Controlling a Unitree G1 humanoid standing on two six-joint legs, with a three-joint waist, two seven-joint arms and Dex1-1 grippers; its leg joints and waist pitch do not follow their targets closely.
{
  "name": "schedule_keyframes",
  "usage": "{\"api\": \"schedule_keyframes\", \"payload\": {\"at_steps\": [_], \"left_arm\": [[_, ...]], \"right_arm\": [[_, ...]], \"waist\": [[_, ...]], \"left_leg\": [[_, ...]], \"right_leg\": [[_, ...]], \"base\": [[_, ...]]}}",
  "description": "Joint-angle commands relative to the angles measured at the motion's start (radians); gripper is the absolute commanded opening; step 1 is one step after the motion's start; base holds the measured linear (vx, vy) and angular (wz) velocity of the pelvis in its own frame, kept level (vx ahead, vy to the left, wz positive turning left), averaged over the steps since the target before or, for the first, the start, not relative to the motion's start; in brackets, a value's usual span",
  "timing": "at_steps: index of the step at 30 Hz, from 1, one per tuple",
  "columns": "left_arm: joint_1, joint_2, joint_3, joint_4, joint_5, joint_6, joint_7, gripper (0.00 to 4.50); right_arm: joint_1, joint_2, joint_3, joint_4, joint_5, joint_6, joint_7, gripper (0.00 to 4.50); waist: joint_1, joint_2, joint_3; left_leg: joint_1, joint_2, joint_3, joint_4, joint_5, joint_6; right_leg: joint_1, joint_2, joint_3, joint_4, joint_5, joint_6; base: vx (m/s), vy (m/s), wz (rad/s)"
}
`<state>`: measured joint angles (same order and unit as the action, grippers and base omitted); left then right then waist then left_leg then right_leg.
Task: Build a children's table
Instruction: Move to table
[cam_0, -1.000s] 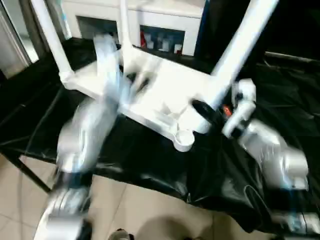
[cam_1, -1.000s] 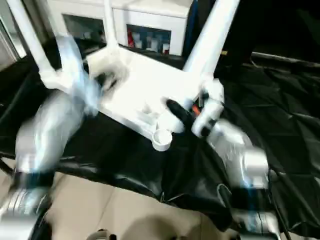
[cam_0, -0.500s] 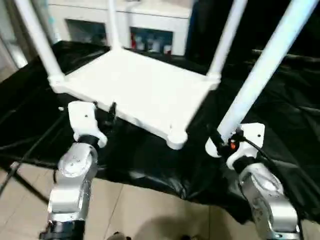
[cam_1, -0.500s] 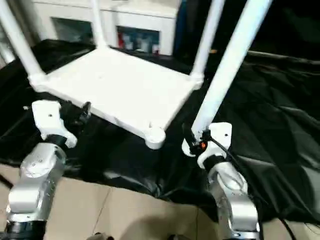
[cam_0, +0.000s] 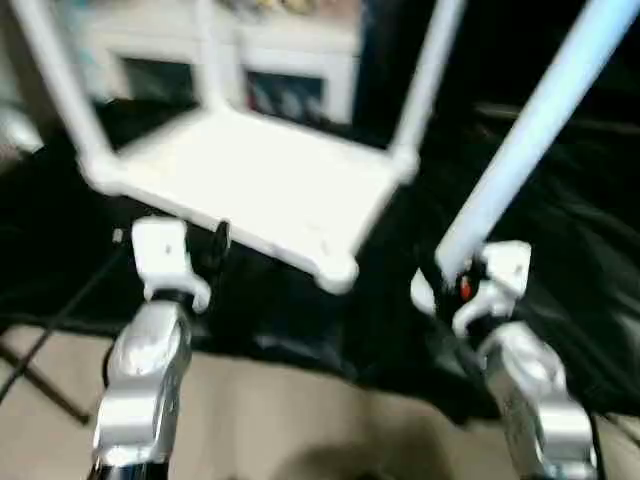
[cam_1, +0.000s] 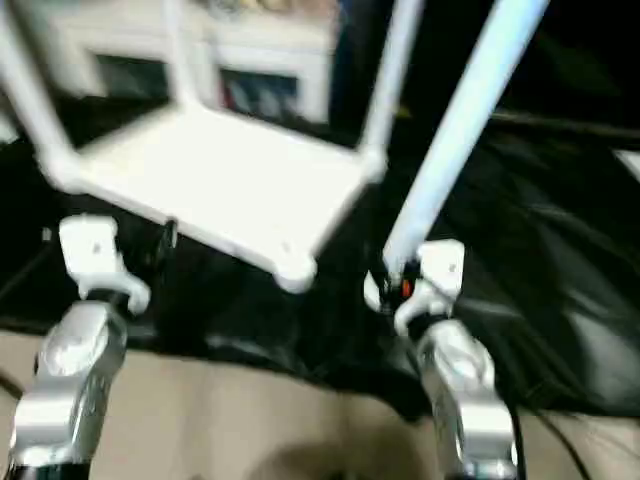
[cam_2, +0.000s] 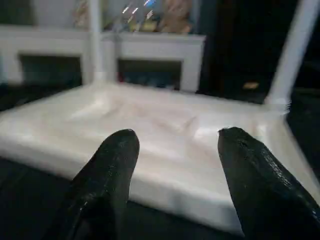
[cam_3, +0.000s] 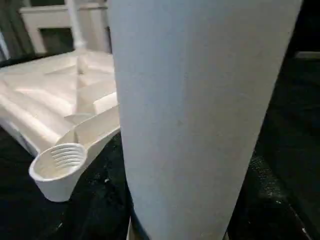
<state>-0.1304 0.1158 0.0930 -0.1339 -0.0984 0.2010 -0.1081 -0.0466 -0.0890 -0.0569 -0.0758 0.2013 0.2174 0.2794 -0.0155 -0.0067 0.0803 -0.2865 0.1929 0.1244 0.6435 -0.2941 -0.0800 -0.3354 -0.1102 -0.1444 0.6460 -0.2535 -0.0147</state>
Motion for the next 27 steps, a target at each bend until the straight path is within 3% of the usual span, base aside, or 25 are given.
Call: {"api": "schedule_keyframes", "payload": {"at_steps": [1, 2, 3, 4, 5, 6, 7, 8, 9, 10, 11, 12, 13, 14, 15, 16, 17, 18, 20, 21, 23, 24, 25, 26, 27], "left_arm": [[0.001, -0.002, -0.022, -0.009, 0.006, 0.009, -0.014, 2.93], [0.001, -0.002, -0.023, -0.010, 0.006, 0.009, -0.014, 2.93], [0.003, -0.004, -0.024, -0.013, 0.006, 0.011, -0.013, 2.93], [0.003, -0.005, -0.023, -0.014, 0.006, 0.012, -0.013, 2.93], [0.003, -0.005, -0.023, -0.014, 0.006, 0.012, -0.013, 2.93], [0.007, -0.010, -0.035, -0.016, 0.005, 0.016, -0.019, 2.93], [0.007, -0.010, -0.035, -0.016, 0.005, 0.016, -0.019, 2.93], [0.012, -0.012, -0.058, -0.018, 0.014, 0.016, -0.024, 2.93], [0.013, -0.013, -0.065, -0.017, 0.018, 0.013, -0.024, 2.93], [0.009, -0.016, -0.061, -0.014, 0.016, 0.010, -0.017, 2.93], [0.007, -0.017, -0.059, -0.013, 0.015, 0.010, -0.014, 2.93], [0.003, -0.017, -0.052, -0.011, 0.012, 0.010, -0.011, 2.93], [0.001, -0.015, -0.047, -0.009, 0.012, 0.011, -0.011, 2.93], [0.002, -0.013, -0.043, -0.010, 0.012, 0.011, -0.012, 2.93], [0.004, -0.012, -0.040, -0.010, 0.010, 0.013, -0.012, 2.93], [0.005, -0.011, -0.034, -0.011, 0.008, 0.014, -0.010, 2.93], [0.005, -0.010, -0.028, -0.011, 0.007, 0.014, -0.007, 2.93], [0.006, -0.010, -0.025, -0.012, 0.007, 0.015, -0.005, 2.93], [0.005, -0.014, -0.013, -0.012, 0.001, 0.015, 0.003, 2.93], [0.004, -0.015, -0.007, -0.011, -0.003, 0.015, 0.008, 2.93], [0.002, -0.014, -0.007, -0.008, -0.002, 0.015, 0.013, 2.93], [0.001, -0.015, -0.007, -0.008, -0.002, 0.015, 0.013, 2.93], [0.001, -0.015, -0.007, -0.007, -0.002, 0.015, 0.014, 2.93], [0.000, -0.015, -0.007, -0.006, -0.001, 0.015, 0.014, 2.93], [0.000, -0.016, -0.007, -0.006, 0.000, 0.016, 0.013, 2.93]], "right_arm": [[-0.011, -0.002, -0.005, -0.006, -0.002, -0.005, -0.010, 1.91], [-0.010, -0.002, -0.005, -0.006, -0.001, -0.005, -0.010, 1.91], [-0.007, -0.001, -0.006, -0.009, 0.002, -0.001, -0.014, 1.91], [-0.006, -0.001, -0.005, -0.010, 0.002, 0.001, -0.017, 1.91], [-0.006, -0.001, -0.005, -0.010, 0.002, 0.001, -0.017, 1.91], [-0.002, -0.005, 0.000, -0.009, -0.006, -0.002, -0.015, 1.91], [-0.002, -0.005, 0.000, -0.009, -0.006, -0.002, -0.015, 1.91], [0.000, -0.007, 0.003, -0.008, -0.009, -0.005, -0.010, 1.91], [0.001, -0.008, 0.003, -0.008, -0.007, -0.006, -0.008, 1.91], [0.001, -0.012, 0.006, -0.011, -0.009, -0.003, -0.006, 1.91], [0.000, -0.015, 0.008, -0.012, -0.010, -0.003, -0.004, 1.91], [-0.001, -0.016, 0.010, -0.013, -0.006, -0.001, 0.002, 1.91], [-0.003, -0.018, 0.012, -0.014, -0.001, -0.001, 0.008, 1.91], [-0.003, -0.019, 0.016, -0.013, -0.002, -0.001, 0.011, 1.91], [-0.004, -0.021, 0.020, -0.011, -0.004, -0.004, 0.013, 1.91], [-0.005, -0.021, 0.023, -0.010, -0.006, -0.005, 0.014, 1.91], [-0.006, -0.021, 0.025, -0.009, -0.007, -0.005, 0.015, 1.91], [-0.007, -0.021, 0.026, -0.008, -0.007, -0.004, 0.015, 1.91], [-0.008, -0.022, 0.033, -0.007, -0.007, -0.005, 0.016, 1.91], [-0.009, -0.023, 0.039, -0.008, -0.006, -0.005, 0.017, 1.91], [-0.011, -0.027, 0.046, -0.006, -0.011, -0.007, 0.022, 1.91], [-0.011, -0.028, 0.047, -0.006, -0.012, -0.007, 0.023, 1.91], [-0.011, -0.028, 0.046, -0.006, -0.012, -0.007, 0.023, 1.91], [-0.012, -0.027, 0.045, -0.005, -0.011, -0.007, 0.023, 1.91], [-0.011, -0.027, 0.045, -0.005, -0.009, -0.005, 0.023, 1.91]], "waist": [[0.001, -0.004, -0.028], [0.003, -0.013, -0.037], [0.028, -0.021, -0.050], [0.051, -0.027, -0.071], [0.062, -0.023, -0.081], [0.057, 0.008, -0.074], [0.043, 0.000, -0.062], [0.042, 0.009, -0.067], [0.043, 0.016, -0.059], [0.053, -0.010, -0.062], [0.059, 0.001, -0.084], [0.069, 0.001, -0.085], [0.075, 0.001, -0.105], [0.073, 0.001, -0.106], [0.067, 0.001, -0.110], [0.062, 0.010, -0.114], [0.058, 0.008, -0.115], [0.045, 0.012, -0.111], [0.044, 0.005, -0.111], [0.052, 0.001, -0.107], [0.061, -0.002, -0.104], [0.063, 0.005, -0.101], [0.059, 0.005, -0.099], [0.054, 0.004, -0.099], [0.049, -0.004, -0.099]], "left_leg": [[0.025, 0.054, -0.020, -0.164, -0.783, 0.034], [0.001, 0.017, -0.014, -0.114, -0.660, 0.014], [-0.022, -0.021, 0.015, -0.027, -0.334, 0.033], [-0.059, -0.019, 0.008, -0.019, -0.121, 0.069], [-0.067, -0.017, 0.008, -0.036, -0.064, 0.080], [0.044, 0.010, 0.043, -0.096, -0.087, -0.006], [0.049, 0.020, 0.042, -0.110, -0.152, -0.021], [0.058, 0.023, 0.045, -0.119, -0.204, -0.038], [0.103, 0.038, 0.059, -0.130, -0.335, -0.054], [0.018, 0.016, 0.041, -0.131, -0.344, 0.008], [-0.017, -0.010, 0.049, -0.119, -0.254, 0.033], [-0.023, -0.023, 0.050, -0.107, -0.197, 0.054], [-0.061, -0.041, 0.033, -0.080, -0.018, 0.102], [-0.065, -0.043, 0.029, -0.076, 0.020, 0.115], [-0.067, -0.047, 0.022, -0.078, 0.076, 0.133], [-0.052, -0.040, 0.014, -0.088, 0.134, 0.161], [-0.036, -0.035, 0.011, -0.091, 0.156, 0.180], [0.009, -0.015, -0.002, -0.097, 0.196, 0.268], [0.007, -0.024, -0.001, -0.089, 0.215, 0.323], [0.000, -0.035, 0.006, -0.085, 0.192, 0.347], [-0.024, -0.045, 0.009, -0.081, 0.154, 0.329], [-0.002, -0.033, 0.001, -0.092, 0.160, 0.315], [0.011, -0.026, -0.004, -0.097, 0.164, 0.321], [0.020, -0.021, -0.009, -0.100, 0.171, 0.331], [0.027, -0.027, -0.014, -0.095, 0.185, 0.366]], "right_leg": [[0.009, -0.017, 0.067, -0.056, -0.338, -0.031], [0.022, -0.047, 0.072, -0.124, -0.617, -0.015], [0.029, -0.109, 0.106, -0.191, -0.958, 0.042], [0.064, -0.123, 0.131, -0.186, -0.931, 0.022], [0.073, -0.105, 0.134, -0.172, -0.830, -0.004], [-0.005, 0.015, 0.139, -0.139, -0.541, -0.111], [-0.019, 0.036, 0.138, -0.123, -0.452, -0.136], [-0.017, 0.047, 0.140, -0.109, -0.393, -0.161], [-0.057, 0.062, 0.141, -0.094, -0.317, -0.216], [0.012, 0.034, 0.137, -0.086, -0.239, -0.238], [0.068, 0.020, 0.165, -0.098, -0.195, -0.242], [0.077, 0.007, 0.181, -0.109, -0.183, -0.251], [0.120, 0.006, 0.201, -0.107, -0.080, -0.288], [0.118, 0.015, 0.202, -0.104, -0.028, -0.297], [0.121, 0.036, 0.194, -0.093, 0.074, -0.310], [0.105, 0.052, 0.174, -0.077, 0.173, -0.310], [0.093, 0.058, 0.164, -0.070, 0.204, -0.310], [0.057, 0.057, 0.141, -0.053, 0.217, -0.315], [0.065, 0.050, 0.144, -0.054, 0.209, -0.324], [0.075, 0.042, 0.154, -0.065, 0.173, -0.331], [0.104, 0.034, 0.164, -0.084, 0.075, -0.318], [0.090, 0.043, 0.153, -0.082, 0.049, -0.304], [0.080, 0.046, 0.145, -0.078, 0.041, -0.300], [0.075, 0.047, 0.138, -0.073, 0.037, -0.296], [0.076, 0.040, 0.136, -0.072, 0.038, -0.288]], "base": [[0.026, -0.070, -0.04], [0.000, 0.000, 0.00], [0.026, -0.058, -0.18], [0.000, 0.000, 0.00], [0.034, -0.073, -0.15], [0.038, -0.063, -0.04], [0.004, -0.072, -0.27], [0.028, -0.030, -0.48], [0.028, -0.030, -0.48], [0.098, 0.018, -0.50], [0.104, 0.042, -0.26], [0.104, 0.042, -0.26], [0.111, 0.040, 0.01], [0.063, 0.009, 0.00], [0.117, 0.026, 0.03], [0.104, 0.039, 0.08], [0.151, 0.062, 0.16], [0.097, 0.045, 0.13], [0.111, 0.022, 0.12], [0.101, 0.019, 0.11], [0.000, 0.000, 0.00], [0.000, 0.000, 0.00], [0.000, 0.000, 0.00], [0.074, 0.005, 0.09], [0.074, 0.005, 0.09]]}}
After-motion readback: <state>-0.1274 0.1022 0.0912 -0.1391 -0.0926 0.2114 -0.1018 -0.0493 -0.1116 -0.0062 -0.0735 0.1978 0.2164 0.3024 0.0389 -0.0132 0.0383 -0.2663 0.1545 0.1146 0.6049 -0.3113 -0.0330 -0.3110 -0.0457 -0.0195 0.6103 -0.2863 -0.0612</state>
